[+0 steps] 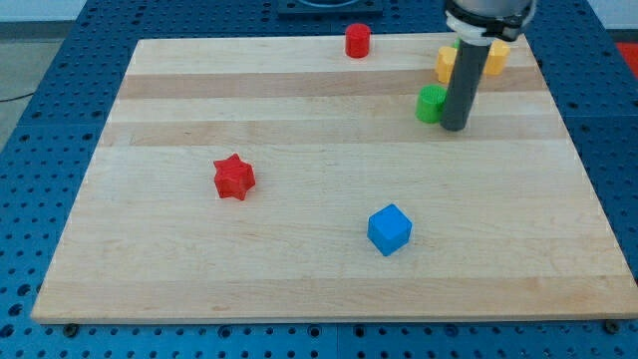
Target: Push the green circle closer to green star
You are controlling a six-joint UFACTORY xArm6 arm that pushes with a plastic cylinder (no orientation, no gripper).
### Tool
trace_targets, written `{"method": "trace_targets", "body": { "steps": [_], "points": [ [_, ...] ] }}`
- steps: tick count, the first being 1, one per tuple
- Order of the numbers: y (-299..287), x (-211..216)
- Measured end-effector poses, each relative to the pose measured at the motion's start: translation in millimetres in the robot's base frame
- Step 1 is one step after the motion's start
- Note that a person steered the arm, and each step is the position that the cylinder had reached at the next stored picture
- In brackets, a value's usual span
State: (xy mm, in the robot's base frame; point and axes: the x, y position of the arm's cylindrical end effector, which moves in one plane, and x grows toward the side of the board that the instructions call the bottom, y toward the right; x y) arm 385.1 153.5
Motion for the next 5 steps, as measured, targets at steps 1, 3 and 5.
{"method": "trace_targets", "body": {
  "steps": [1,3,5],
  "points": [
    [-55,21],
    [-34,-20],
    [24,-55]
  ]
}}
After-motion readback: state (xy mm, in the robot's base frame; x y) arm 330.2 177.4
